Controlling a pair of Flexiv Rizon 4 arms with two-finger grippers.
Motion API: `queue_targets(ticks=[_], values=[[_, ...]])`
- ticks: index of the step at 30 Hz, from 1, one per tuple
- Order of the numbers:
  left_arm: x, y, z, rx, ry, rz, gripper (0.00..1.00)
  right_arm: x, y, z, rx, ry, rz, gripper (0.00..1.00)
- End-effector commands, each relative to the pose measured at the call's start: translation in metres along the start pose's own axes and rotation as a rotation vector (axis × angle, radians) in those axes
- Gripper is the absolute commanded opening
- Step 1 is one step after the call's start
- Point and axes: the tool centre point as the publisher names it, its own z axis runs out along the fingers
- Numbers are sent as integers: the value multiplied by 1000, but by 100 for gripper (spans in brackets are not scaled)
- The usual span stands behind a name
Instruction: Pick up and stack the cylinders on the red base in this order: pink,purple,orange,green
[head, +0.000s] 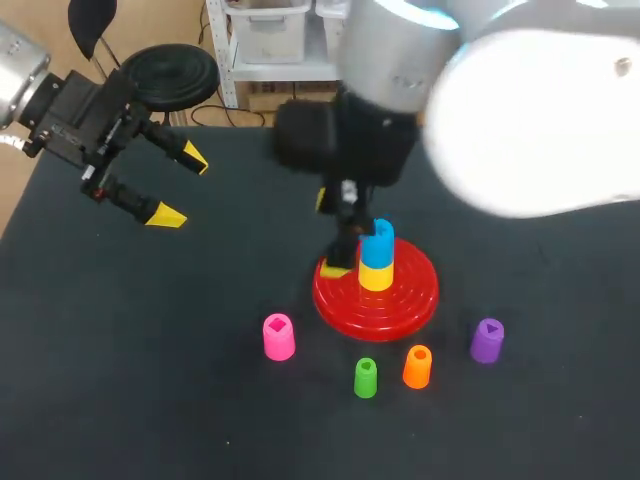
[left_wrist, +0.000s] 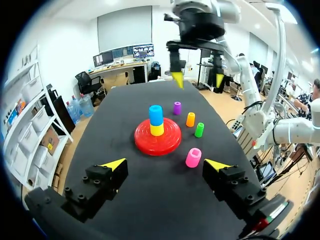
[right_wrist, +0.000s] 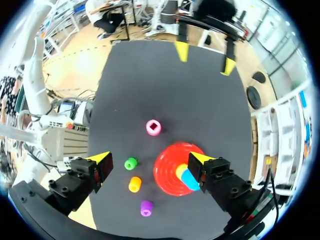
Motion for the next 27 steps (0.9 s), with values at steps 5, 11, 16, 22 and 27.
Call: queue_targets(ticks=[5,11,16,22,27], values=[[1,-1,0,-3,-1,2,100,-22,11,40,-73,74,-33,100],[1,-1,0,-3,-1,2,100,-24,16,61,-85,95,-25,100],[1,-1,0,-3,-1,2,100,-24,17,74,-73,114,-12,100],[1,-1,0,-3,-1,2,100,-20,16,90,-53,114,8,100],[1,-1,0,-3,-1,2,100,-12,11,106,-34,103,31,100]])
